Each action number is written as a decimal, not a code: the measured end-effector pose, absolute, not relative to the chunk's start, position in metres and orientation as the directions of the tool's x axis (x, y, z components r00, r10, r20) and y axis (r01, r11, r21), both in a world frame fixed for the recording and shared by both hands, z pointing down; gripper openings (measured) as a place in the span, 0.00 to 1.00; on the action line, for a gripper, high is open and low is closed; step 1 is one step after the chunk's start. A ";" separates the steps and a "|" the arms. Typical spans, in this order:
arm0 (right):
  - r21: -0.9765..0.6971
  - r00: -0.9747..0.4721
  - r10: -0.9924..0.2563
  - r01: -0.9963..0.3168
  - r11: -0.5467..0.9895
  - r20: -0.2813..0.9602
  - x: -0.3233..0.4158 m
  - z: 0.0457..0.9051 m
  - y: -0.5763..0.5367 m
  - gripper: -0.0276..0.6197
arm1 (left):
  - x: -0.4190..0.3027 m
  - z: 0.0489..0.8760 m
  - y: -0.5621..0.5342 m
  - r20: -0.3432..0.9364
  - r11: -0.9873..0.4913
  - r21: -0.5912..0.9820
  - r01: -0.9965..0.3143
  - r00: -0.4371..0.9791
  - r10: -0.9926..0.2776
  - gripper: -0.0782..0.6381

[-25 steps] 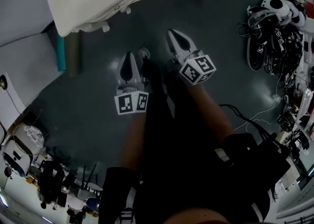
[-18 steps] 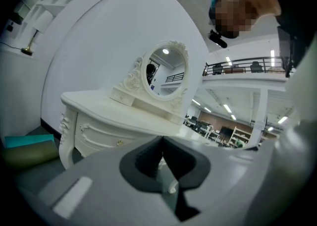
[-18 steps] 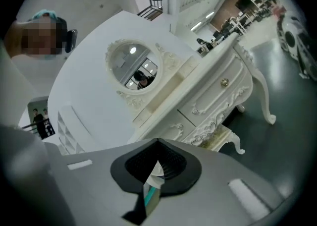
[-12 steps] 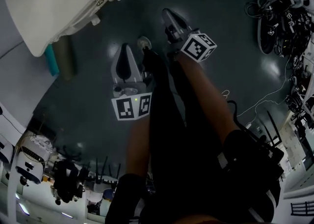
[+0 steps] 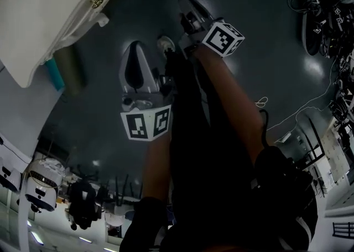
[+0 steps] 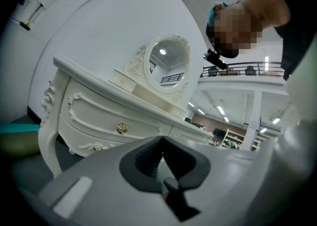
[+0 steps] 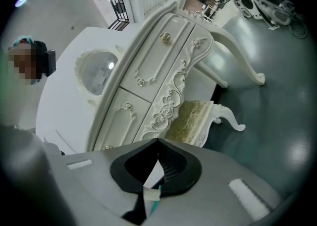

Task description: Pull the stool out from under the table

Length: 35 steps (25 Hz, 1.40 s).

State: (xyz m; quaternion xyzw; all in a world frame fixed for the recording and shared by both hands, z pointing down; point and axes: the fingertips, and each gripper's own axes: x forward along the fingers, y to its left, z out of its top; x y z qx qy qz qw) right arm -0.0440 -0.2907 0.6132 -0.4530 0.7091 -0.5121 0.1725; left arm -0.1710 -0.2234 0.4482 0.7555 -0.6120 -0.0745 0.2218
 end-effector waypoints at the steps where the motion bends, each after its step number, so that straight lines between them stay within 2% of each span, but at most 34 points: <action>1: -0.887 -0.528 -0.821 -0.458 0.059 0.218 -0.044 0.621 -0.292 0.05 | -0.170 0.454 -0.225 0.158 -0.159 0.425 -0.891 0.246 -0.956 0.12; 4: -0.904 -0.521 -0.827 -0.425 0.037 0.211 -0.045 0.644 -0.297 0.07 | -0.166 0.467 -0.231 0.155 -0.183 0.415 -0.891 0.268 -0.951 0.12; 5: -0.912 -0.524 -0.826 -0.409 0.032 0.207 -0.047 0.651 -0.298 0.15 | -0.165 0.470 -0.232 0.155 -0.189 0.412 -0.891 0.272 -0.950 0.12; 20: -0.968 -0.551 -0.821 -0.250 -0.010 0.151 -0.077 0.746 -0.349 0.60 | -0.170 0.521 -0.259 0.138 -0.176 0.411 -0.894 0.252 -0.958 0.12; 27: -0.984 -0.571 -0.810 -0.173 -0.040 0.133 -0.101 0.788 -0.379 0.77 | -0.193 0.546 -0.265 0.138 -0.156 0.422 -0.893 0.233 -0.963 0.12; 33: -0.994 -0.528 -0.845 -0.097 -0.043 0.088 -0.109 0.817 -0.402 0.84 | -0.199 0.571 -0.268 0.135 -0.169 0.412 -0.895 0.244 -0.960 0.12; 35: -0.996 -0.525 -0.849 -0.080 -0.026 0.064 -0.114 0.820 -0.410 0.89 | -0.202 0.576 -0.269 0.132 -0.175 0.406 -0.897 0.248 -0.960 0.12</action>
